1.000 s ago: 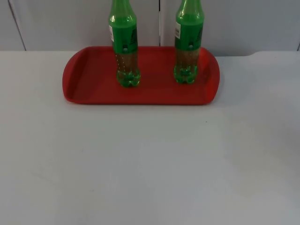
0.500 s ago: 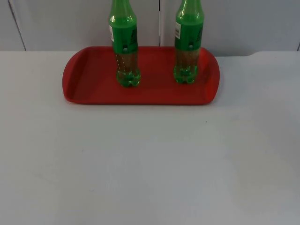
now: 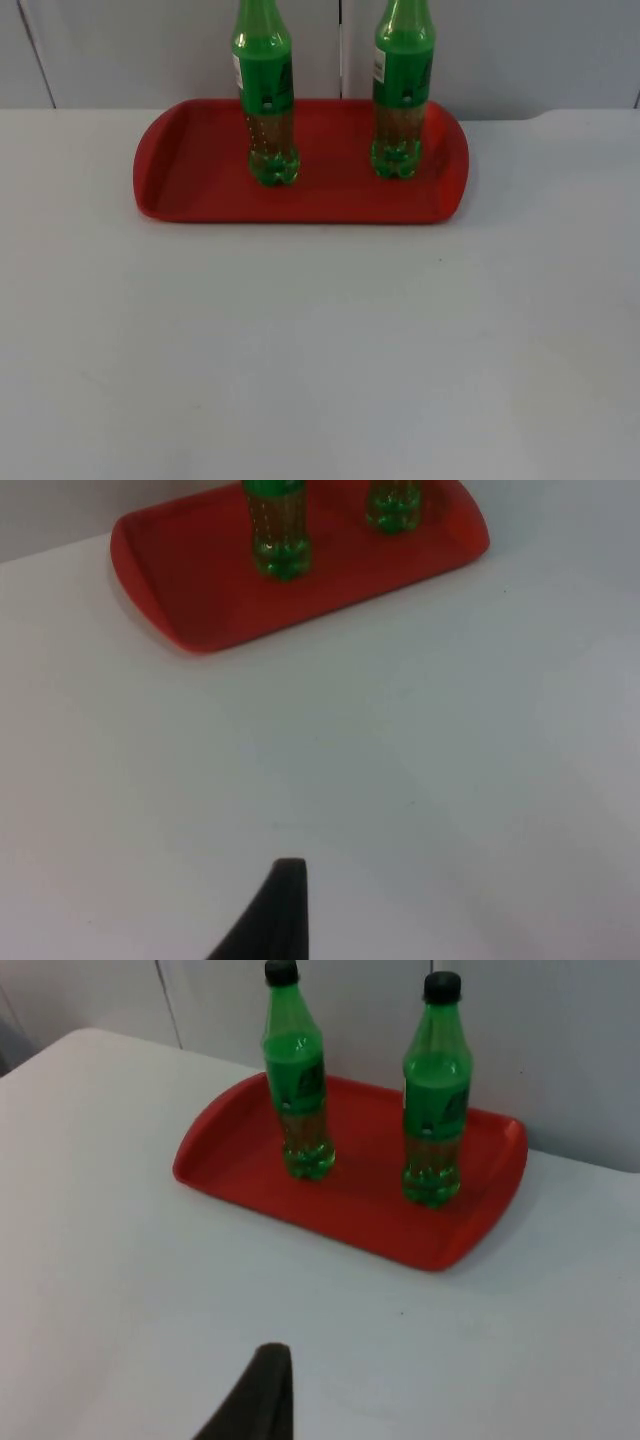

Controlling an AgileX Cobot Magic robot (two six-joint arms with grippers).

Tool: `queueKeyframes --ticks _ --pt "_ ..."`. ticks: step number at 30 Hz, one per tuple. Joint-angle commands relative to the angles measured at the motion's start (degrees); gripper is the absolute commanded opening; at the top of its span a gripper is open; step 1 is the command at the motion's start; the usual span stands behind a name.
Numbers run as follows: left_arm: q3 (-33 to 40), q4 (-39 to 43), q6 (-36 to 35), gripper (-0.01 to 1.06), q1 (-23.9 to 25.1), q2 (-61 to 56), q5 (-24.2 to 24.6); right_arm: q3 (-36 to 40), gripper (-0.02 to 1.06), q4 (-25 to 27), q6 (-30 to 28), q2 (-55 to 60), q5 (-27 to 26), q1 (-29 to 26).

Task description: Place the bottle upright on the tray.

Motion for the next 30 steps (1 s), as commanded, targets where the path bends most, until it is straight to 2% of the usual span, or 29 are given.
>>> queueKeyframes --ticks 1,6,13,23,30 --pt "0.3 0.2 -0.3 1.05 -0.3 -0.2 -0.7 2.8 1.05 0.6 -1.0 -3.5 0.1 0.4" --pt "0.3 0.2 -0.3 1.05 -0.3 -0.2 -0.7 6.8 1.05 0.6 -1.0 -10.7 0.6 0.4" --pt "0.3 0.2 -0.3 1.05 -0.3 -0.2 -0.7 7.6 1.05 0.1 -1.0 -21.0 8.2 0.4" --pt "0.3 0.2 -0.3 1.05 -0.3 -0.2 -0.7 7.6 1.05 -1.5 -1.0 -32.2 15.4 0.4" --pt "0.3 0.2 -0.3 1.05 -0.3 -0.2 -0.7 8.1 1.05 -2.4 -0.1 -32.4 21.7 0.4"
